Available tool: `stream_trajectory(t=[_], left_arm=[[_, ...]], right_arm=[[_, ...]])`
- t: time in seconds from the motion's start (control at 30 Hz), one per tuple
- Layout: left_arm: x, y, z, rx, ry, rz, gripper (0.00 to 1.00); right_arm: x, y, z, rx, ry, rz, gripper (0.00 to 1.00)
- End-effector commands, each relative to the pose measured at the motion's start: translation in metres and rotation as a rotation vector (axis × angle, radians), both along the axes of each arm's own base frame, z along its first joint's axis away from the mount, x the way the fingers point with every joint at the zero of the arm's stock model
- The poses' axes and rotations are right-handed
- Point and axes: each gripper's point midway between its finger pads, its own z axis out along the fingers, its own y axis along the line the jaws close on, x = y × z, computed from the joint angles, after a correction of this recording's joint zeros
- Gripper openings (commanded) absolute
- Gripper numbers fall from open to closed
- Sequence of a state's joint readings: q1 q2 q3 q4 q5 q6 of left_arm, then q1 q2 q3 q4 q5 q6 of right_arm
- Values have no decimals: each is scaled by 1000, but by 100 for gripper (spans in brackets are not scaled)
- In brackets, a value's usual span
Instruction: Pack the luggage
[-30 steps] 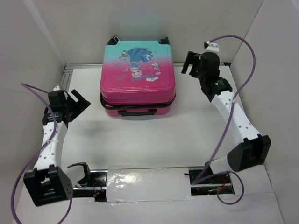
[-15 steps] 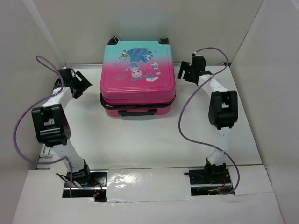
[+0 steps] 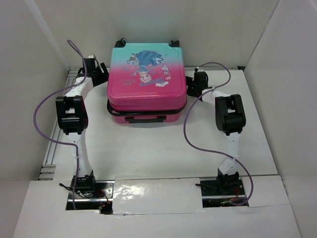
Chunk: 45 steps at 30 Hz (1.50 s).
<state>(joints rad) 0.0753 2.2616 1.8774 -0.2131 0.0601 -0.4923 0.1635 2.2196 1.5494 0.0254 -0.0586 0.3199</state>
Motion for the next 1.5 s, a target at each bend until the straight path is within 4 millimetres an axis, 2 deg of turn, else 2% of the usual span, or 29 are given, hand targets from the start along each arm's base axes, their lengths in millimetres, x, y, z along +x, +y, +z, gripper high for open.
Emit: stream_trajectory(t=[0.0, 0.1, 0.13, 0.17, 0.23, 0.3, 0.43, 0.47, 0.63, 0.67, 0.7, 0.77, 0.8, 0.83, 0.87, 0.9, 0.93, 1.0, 1.03, 1.07, 1.13, 1.17, 1.23, 1.27, 1.3, 1.37, 1.4, 1.43, 1.47], left_arm=[[-2, -119, 4, 6, -46, -365, 85], [-9, -145, 0, 6, -64, -469, 85], [-16, -156, -2, 10, -68, -519, 85], [-19, -164, 3, 9, -88, -551, 85], [-25, -183, 6, 37, -116, -633, 85], [-37, -202, 9, 52, -124, -696, 85], [-46, -220, 13, 44, -150, -777, 85], [-48, -228, 21, 45, -177, -808, 85], [-61, -252, 33, 31, -208, -940, 85], [-69, -269, 31, 18, -207, -990, 85], [-71, -275, 35, 28, -203, -1012, 85], [-81, -298, 38, 51, -206, -1066, 85], [-80, -303, 34, 67, -206, -1073, 85], [-81, -310, 39, 69, -221, -1083, 85], [-79, -308, 34, 77, -208, -1073, 85], [-72, -310, 49, 80, -240, -1058, 85], [-69, -309, 49, 81, -229, -1042, 85], [-56, -292, 64, 107, -228, -977, 86], [-51, -282, 90, 113, -268, -939, 86], [-42, -257, 99, 122, -257, -854, 90], [-33, -224, 138, 134, -297, -752, 93], [-27, -188, 168, 138, -329, -668, 94], [-28, -152, 205, 74, -358, -560, 97], [-32, -118, 233, 51, -399, -510, 98], [-37, -103, 247, 10, -412, -472, 98], [-47, -75, 260, -23, -413, -417, 98], [-67, -38, 285, -19, -437, -323, 100], [-66, -38, 274, -26, -411, -321, 100], [-74, -11, 270, -11, -383, -234, 100]], right_arm=[[-40, 98, 46, 128, -117, 218, 83], [-77, 121, 55, 130, -139, 284, 83], [-90, 138, 59, 130, -156, 316, 82], [-106, 139, 48, 110, -138, 311, 82], [-133, 165, 70, 156, -180, 348, 82], [-161, 172, 75, 164, -186, 363, 82], [-212, 204, 79, 152, -199, 426, 82], [-227, 220, 79, 151, -200, 462, 82], [-274, 253, 78, 91, -189, 540, 82], [-282, 261, 79, 101, -175, 541, 82], [-299, 264, 70, 60, -149, 537, 82], [-314, 267, 75, 45, -145, 516, 82], [-334, 270, 68, 8, -119, 539, 82], [-338, 264, 69, -27, -125, 498, 82], [-348, 262, 75, -13, -116, 479, 82], [-364, 258, 69, -42, -88, 493, 82], [-370, 256, 73, -34, -78, 493, 82], [-384, 249, 88, -16, -63, 499, 80], [-383, 241, 94, -28, -72, 481, 75], [-387, 240, 116, -5, -98, 484, 73], [-394, 223, 129, -52, -85, 479, 67], [-395, 221, 158, -6, -115, 476, 66], [-405, 213, 181, -21, -155, 531, 66], [-413, 212, 214, 50, -202, 563, 68], [-416, 209, 228, 63, -234, 596, 69], [-419, 204, 265, 139, -296, 623, 70], [-417, 190, 298, 185, -364, 612, 75], [-411, 187, 298, 180, -368, 590, 75], [-406, 182, 317, 193, -409, 579, 75]])
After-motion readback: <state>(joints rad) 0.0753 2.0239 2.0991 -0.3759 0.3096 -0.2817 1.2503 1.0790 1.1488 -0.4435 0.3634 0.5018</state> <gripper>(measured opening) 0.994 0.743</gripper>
